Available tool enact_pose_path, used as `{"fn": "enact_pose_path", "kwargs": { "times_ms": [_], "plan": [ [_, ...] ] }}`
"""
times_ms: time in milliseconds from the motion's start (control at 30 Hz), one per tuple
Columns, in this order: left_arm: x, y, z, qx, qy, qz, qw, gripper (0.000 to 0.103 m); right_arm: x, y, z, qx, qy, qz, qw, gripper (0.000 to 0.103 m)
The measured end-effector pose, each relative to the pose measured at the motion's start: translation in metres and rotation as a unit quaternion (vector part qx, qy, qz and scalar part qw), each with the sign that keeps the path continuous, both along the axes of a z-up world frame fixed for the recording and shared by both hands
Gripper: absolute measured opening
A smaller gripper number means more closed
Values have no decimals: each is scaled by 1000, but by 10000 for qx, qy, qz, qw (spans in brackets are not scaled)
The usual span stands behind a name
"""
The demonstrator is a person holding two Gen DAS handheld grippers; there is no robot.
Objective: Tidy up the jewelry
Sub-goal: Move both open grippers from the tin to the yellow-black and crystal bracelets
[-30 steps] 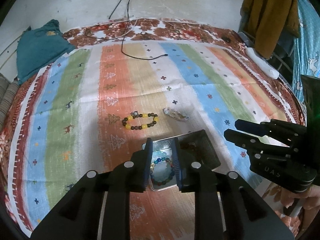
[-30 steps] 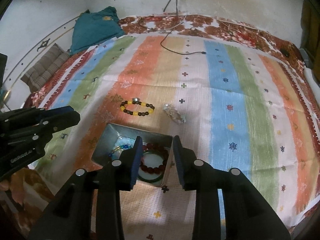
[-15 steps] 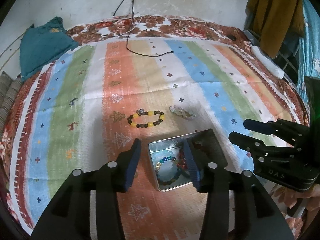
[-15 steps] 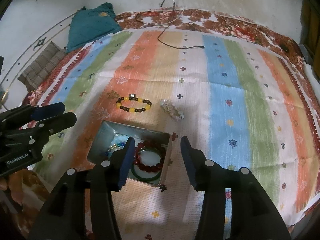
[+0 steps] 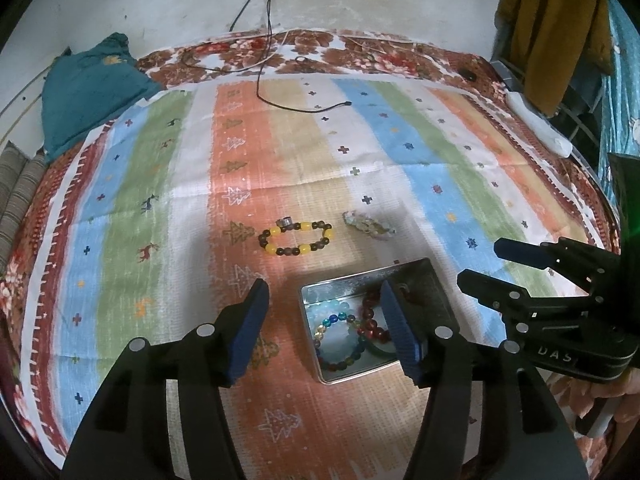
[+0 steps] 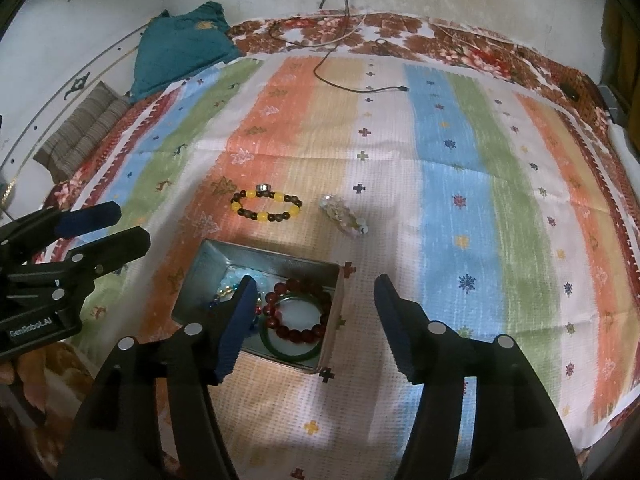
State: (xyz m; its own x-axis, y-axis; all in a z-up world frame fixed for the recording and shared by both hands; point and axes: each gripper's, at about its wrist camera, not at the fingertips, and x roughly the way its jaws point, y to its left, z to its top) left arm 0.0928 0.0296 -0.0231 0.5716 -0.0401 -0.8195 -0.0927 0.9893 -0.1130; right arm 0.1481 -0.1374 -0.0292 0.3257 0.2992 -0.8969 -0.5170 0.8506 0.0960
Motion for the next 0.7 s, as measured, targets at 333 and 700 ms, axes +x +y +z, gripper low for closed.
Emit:
{"fn": "enact_pose_path", "kwargs": {
  "times_ms": [333,700],
  "plan": [
    [3,3,-4,22,52,47,10000,63,6,-1,-3,-25,51,-77,10000,68],
    [17,11,-10,67,163,153,9997,64,18,2,-9,-130,154,-79,9998,73]
  ]
}}
